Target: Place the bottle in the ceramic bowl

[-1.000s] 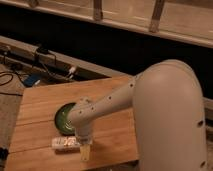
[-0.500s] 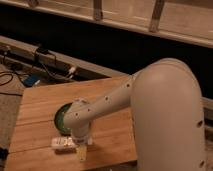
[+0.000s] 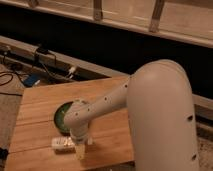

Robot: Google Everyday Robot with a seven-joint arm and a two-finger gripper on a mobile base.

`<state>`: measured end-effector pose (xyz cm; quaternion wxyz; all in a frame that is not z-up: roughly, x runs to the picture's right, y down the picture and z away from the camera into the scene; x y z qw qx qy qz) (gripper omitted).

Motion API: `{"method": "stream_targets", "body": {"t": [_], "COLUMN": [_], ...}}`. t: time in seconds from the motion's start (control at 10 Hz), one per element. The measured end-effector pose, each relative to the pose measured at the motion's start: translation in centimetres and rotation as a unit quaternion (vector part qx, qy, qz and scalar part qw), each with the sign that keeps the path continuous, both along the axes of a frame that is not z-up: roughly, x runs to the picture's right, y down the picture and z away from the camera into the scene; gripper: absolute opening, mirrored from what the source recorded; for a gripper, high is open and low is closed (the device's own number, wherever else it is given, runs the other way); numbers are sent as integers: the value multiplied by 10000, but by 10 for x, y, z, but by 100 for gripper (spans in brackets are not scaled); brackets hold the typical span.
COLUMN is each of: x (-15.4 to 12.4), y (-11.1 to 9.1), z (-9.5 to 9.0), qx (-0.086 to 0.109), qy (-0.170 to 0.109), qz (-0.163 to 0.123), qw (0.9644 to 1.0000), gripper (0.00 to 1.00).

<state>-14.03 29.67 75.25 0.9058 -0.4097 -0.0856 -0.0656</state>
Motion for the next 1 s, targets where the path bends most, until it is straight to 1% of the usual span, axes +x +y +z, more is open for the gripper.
{"method": "stream_targets", "body": {"t": [0.2, 0.3, 0.4, 0.6, 0.7, 0.8, 1.0], "x": [-4, -4, -3, 3, 12, 26, 50], "y": [2, 2, 3, 0, -6, -18, -48], "z": [3, 4, 3, -2, -9, -19, -43], "qx": [4, 6, 20, 84, 169, 296, 578], "qy": [-72, -93, -125, -130, -67, 33, 238], "qz": [17, 30, 58, 117, 206, 286, 400], "qw": [10000, 10000, 9999, 9998, 9996, 9991, 9972], "gripper": [40, 33, 20, 4, 0, 0, 0]}}
